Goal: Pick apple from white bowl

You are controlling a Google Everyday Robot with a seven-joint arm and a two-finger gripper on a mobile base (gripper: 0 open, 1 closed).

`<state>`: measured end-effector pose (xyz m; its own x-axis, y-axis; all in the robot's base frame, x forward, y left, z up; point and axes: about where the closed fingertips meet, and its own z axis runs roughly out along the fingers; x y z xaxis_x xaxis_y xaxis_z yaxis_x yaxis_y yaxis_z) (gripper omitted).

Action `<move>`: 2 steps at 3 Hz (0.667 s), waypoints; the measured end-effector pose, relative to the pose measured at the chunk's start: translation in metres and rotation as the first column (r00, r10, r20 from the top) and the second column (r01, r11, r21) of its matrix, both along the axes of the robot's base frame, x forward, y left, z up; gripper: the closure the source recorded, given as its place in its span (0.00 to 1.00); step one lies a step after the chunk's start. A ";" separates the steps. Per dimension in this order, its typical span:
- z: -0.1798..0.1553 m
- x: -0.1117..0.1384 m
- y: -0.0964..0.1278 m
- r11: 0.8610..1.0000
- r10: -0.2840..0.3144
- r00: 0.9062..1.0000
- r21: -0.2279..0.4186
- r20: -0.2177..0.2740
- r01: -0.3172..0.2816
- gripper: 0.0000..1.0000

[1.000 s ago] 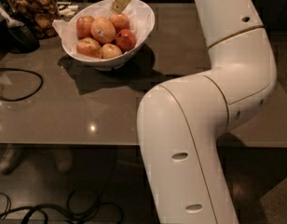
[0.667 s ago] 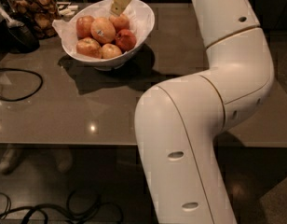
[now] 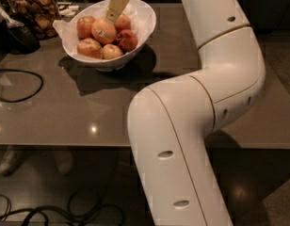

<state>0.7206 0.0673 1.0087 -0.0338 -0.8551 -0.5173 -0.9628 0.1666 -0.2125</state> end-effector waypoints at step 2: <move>-0.002 0.000 0.007 0.999 0.026 1.000 -0.029 0.013 -0.026 0.31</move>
Offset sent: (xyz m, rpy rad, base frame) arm 0.0497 -0.0219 0.0562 -0.1293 0.0814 0.0706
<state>0.7208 0.0742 1.0066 -0.0047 -0.8700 -0.4930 -0.9639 0.1353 -0.2295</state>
